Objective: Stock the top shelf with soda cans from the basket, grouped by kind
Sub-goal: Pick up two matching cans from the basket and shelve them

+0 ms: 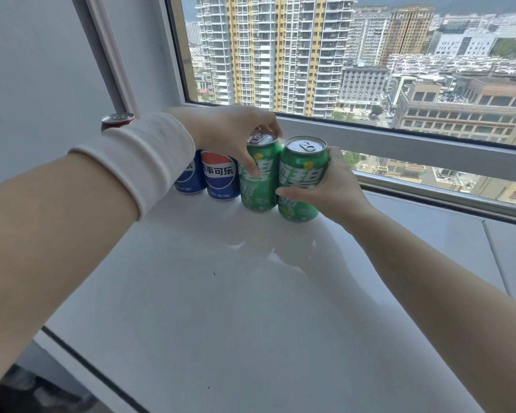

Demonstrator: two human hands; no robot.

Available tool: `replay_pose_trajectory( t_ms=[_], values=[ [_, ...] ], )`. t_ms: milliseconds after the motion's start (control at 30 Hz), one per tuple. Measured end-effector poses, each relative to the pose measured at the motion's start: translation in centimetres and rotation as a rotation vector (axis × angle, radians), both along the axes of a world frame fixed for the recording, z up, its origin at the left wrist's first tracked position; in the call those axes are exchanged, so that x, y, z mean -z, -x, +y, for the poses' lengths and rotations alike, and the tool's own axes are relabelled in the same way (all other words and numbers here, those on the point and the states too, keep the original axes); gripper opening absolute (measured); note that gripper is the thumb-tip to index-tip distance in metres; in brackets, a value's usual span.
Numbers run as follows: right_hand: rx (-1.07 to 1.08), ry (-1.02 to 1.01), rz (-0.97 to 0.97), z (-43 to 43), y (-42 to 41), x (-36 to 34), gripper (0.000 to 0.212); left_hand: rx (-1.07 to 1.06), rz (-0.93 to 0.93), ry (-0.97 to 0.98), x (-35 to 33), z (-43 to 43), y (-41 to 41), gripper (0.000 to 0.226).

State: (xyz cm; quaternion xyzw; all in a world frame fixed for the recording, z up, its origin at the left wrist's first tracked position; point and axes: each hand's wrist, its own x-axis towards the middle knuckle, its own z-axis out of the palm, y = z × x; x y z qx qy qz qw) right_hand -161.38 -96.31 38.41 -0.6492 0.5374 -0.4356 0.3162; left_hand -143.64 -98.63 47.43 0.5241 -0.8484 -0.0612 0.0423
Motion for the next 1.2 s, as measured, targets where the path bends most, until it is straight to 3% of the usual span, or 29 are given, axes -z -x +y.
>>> replay_pose_trajectory(
  t_ms=[100,200,333,600,933,1200],
  values=[
    [-0.004,-0.030,-0.007,0.2,0.0,-0.1,0.082,-0.032,-0.002,-0.016,0.3,0.3,0.1,0.078],
    [0.000,-0.092,-0.019,0.9,-0.1,-0.3,0.103,-0.064,-0.064,0.004,0.8,1.2,0.1,0.092],
    [0.112,-0.134,0.120,4.0,0.1,-0.8,0.123,-0.065,-0.077,0.105,1.7,3.8,-0.8,0.095],
    [0.353,-0.103,0.322,16.0,-0.5,0.0,0.101,0.037,0.130,0.248,4.8,13.5,-3.7,0.074],
    [0.424,-0.021,0.717,29.0,-4.3,1.2,0.077,0.118,0.107,0.200,7.8,25.5,-4.3,0.067],
    [0.390,0.113,0.715,42.0,-6.7,6.4,0.063,0.188,0.181,0.166,13.3,37.2,-6.2,0.060]
  ],
)
